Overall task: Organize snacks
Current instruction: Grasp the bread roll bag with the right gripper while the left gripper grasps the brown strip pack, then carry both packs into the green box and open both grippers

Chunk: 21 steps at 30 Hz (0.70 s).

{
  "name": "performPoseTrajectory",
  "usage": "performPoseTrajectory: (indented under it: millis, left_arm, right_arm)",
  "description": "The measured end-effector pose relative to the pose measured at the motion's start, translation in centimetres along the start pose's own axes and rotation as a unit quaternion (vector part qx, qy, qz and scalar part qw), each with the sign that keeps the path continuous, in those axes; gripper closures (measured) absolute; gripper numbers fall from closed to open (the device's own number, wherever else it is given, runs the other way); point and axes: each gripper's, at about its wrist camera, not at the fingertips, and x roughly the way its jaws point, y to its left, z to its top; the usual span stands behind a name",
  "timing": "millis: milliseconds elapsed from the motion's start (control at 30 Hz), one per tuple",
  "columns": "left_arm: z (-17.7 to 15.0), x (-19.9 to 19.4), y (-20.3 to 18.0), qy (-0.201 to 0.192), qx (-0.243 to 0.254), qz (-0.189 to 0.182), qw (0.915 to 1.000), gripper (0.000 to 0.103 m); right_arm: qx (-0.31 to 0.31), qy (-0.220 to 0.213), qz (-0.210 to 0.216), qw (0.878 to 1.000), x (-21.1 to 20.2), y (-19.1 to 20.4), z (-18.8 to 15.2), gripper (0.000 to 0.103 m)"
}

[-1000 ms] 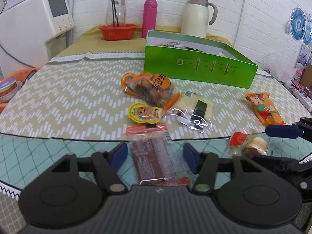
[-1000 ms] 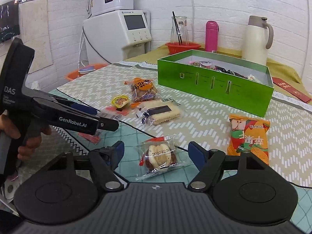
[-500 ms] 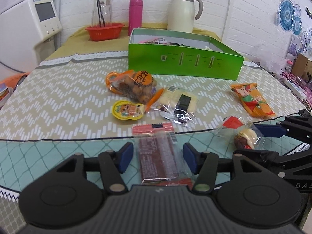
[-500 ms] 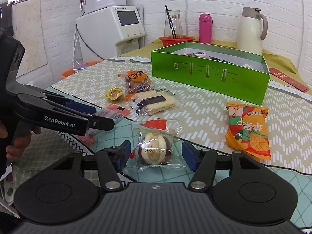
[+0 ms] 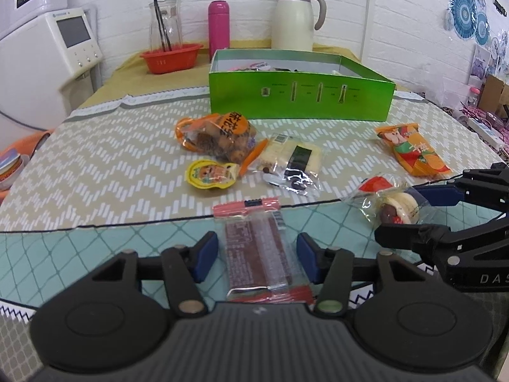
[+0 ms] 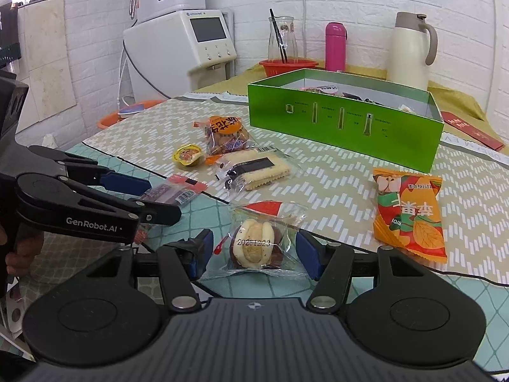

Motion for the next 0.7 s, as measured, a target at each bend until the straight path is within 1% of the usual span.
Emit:
performPoseTrajectory:
  millis: [67, 200, 233, 333, 367, 433, 533, 700]
  left_arm:
    - [-0.1, 0.0, -0.1, -0.003, 0.004, 0.000, 1.0000, 0.052]
    - [-0.1, 0.1, -0.2, -0.014, -0.001, -0.004, 0.9999, 0.063]
    - [0.0, 0.1, -0.1, -0.014, -0.011, -0.006, 0.9998, 0.065]
    - [0.4, -0.4, 0.4, -0.012, -0.039, -0.038, 0.9984, 0.066]
    - [0.5, -0.7, 0.3, -0.015, -0.041, -0.040, 0.9982, 0.066]
    - [1.1, -1.5, 0.3, -0.030, -0.042, -0.049, 0.9975, 0.066]
    - [2.7, -2.6, 0.4, -0.053, -0.047, -0.081, 0.9942, 0.066]
    - [6.9, -3.3, 0.1, -0.100, -0.043, -0.111, 0.9878, 0.066]
  right_arm:
    - [-0.001, 0.000, -0.002, 1.000, 0.1, 0.0, 0.0, 0.008]
    - [-0.004, -0.001, -0.008, 1.000, 0.4, 0.1, -0.2, 0.019]
    - [-0.003, -0.001, -0.007, 1.000, 0.3, 0.1, -0.1, 0.020]
    - [-0.001, -0.007, -0.008, 1.000, 0.0, 0.2, 0.1, 0.023]
    - [-0.002, -0.013, -0.007, 1.000, -0.3, 0.2, 0.3, 0.023]
    - [-0.007, -0.025, -0.007, 1.000, -1.0, 0.2, 0.9, 0.023]
    - [-0.013, -0.045, -0.012, 0.999, -1.7, -0.1, 2.1, 0.023]
    - [-0.017, -0.088, -0.032, 0.996, -2.8, -1.3, 4.7, 0.023]
